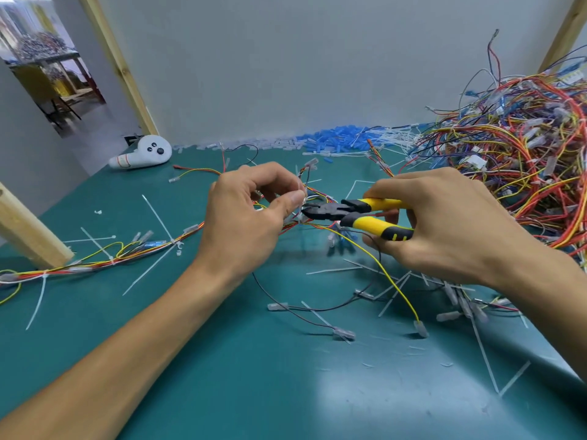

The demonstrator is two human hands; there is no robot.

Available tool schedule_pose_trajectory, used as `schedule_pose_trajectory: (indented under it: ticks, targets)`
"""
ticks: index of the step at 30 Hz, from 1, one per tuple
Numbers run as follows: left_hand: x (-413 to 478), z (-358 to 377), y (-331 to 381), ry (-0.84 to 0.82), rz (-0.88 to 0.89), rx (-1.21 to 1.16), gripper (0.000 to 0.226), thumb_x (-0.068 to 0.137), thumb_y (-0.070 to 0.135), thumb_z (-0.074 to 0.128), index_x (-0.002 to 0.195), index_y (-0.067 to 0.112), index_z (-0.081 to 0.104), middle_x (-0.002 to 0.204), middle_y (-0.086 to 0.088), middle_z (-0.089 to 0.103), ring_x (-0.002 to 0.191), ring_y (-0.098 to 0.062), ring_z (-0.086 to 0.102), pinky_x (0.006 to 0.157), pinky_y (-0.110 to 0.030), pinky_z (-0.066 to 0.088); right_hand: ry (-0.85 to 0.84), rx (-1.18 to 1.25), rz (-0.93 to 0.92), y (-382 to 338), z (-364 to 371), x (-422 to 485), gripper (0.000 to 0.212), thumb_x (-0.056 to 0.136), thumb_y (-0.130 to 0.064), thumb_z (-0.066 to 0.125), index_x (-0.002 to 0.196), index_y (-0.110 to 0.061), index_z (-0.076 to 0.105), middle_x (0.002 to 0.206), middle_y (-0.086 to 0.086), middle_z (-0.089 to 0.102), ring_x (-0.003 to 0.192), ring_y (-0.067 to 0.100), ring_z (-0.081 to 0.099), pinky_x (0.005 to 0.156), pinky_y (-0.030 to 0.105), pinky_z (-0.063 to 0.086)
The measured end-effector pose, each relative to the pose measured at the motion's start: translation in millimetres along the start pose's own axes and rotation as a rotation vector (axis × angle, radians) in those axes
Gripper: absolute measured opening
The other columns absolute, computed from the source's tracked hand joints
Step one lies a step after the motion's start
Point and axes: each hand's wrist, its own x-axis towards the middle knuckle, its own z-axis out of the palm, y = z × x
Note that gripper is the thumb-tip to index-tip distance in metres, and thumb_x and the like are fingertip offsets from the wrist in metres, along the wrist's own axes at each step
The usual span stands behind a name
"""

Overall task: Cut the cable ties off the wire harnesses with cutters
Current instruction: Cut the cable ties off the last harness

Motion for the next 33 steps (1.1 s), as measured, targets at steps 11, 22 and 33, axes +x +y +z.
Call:
schedule_pose_trajectory:
  ticks: [11, 22, 33]
  targets:
    - [-4, 3, 2, 0.030, 0.116, 0.076, 0.016, 0.082, 0.000, 0.079, 0.079, 0.015, 0.076, 0.074, 0.011, 0.070, 0.071, -0.008, 0.053, 0.076, -0.009, 0.034, -0.043, -0.057, 0.003, -8, -4, -1, 0.043, 0.081, -0.073, 0.045, 0.103, -0.041, 0.064, 0.085, -0.012, 0.065, 0.084, 0.023, 0.061, 0.064, 0.038, 0.051]
    - [-6, 1, 4, 0.016, 0.105, 0.026, 0.015, 0.075, 0.000, 0.070, 0.070, 0.015, 0.071, 0.072, 0.005, 0.070, 0.071, -0.015, 0.055, 0.070, -0.029, 0.045, -0.052, -0.119, -0.048, -22, -1, -4, 0.063, 0.080, -0.076, 0.028, 0.109, -0.040, 0.070, 0.068, -0.006, 0.053, 0.067, 0.027, 0.048, 0.054, 0.032, 0.033]
    - [6, -2, -2, -0.021, -0.053, -0.303, 0.017, 0.080, 0.007, 0.071, 0.072, 0.021, 0.068, 0.073, -0.007, 0.066, 0.066, -0.018, 0.048, 0.063, -0.033, 0.037, -0.006, 0.141, 0.134, -24, -1, -3, 0.031, 0.077, -0.061, 0.070, 0.105, -0.048, 0.069, 0.069, -0.015, 0.065, 0.062, -0.010, 0.052, 0.057, 0.026, 0.033]
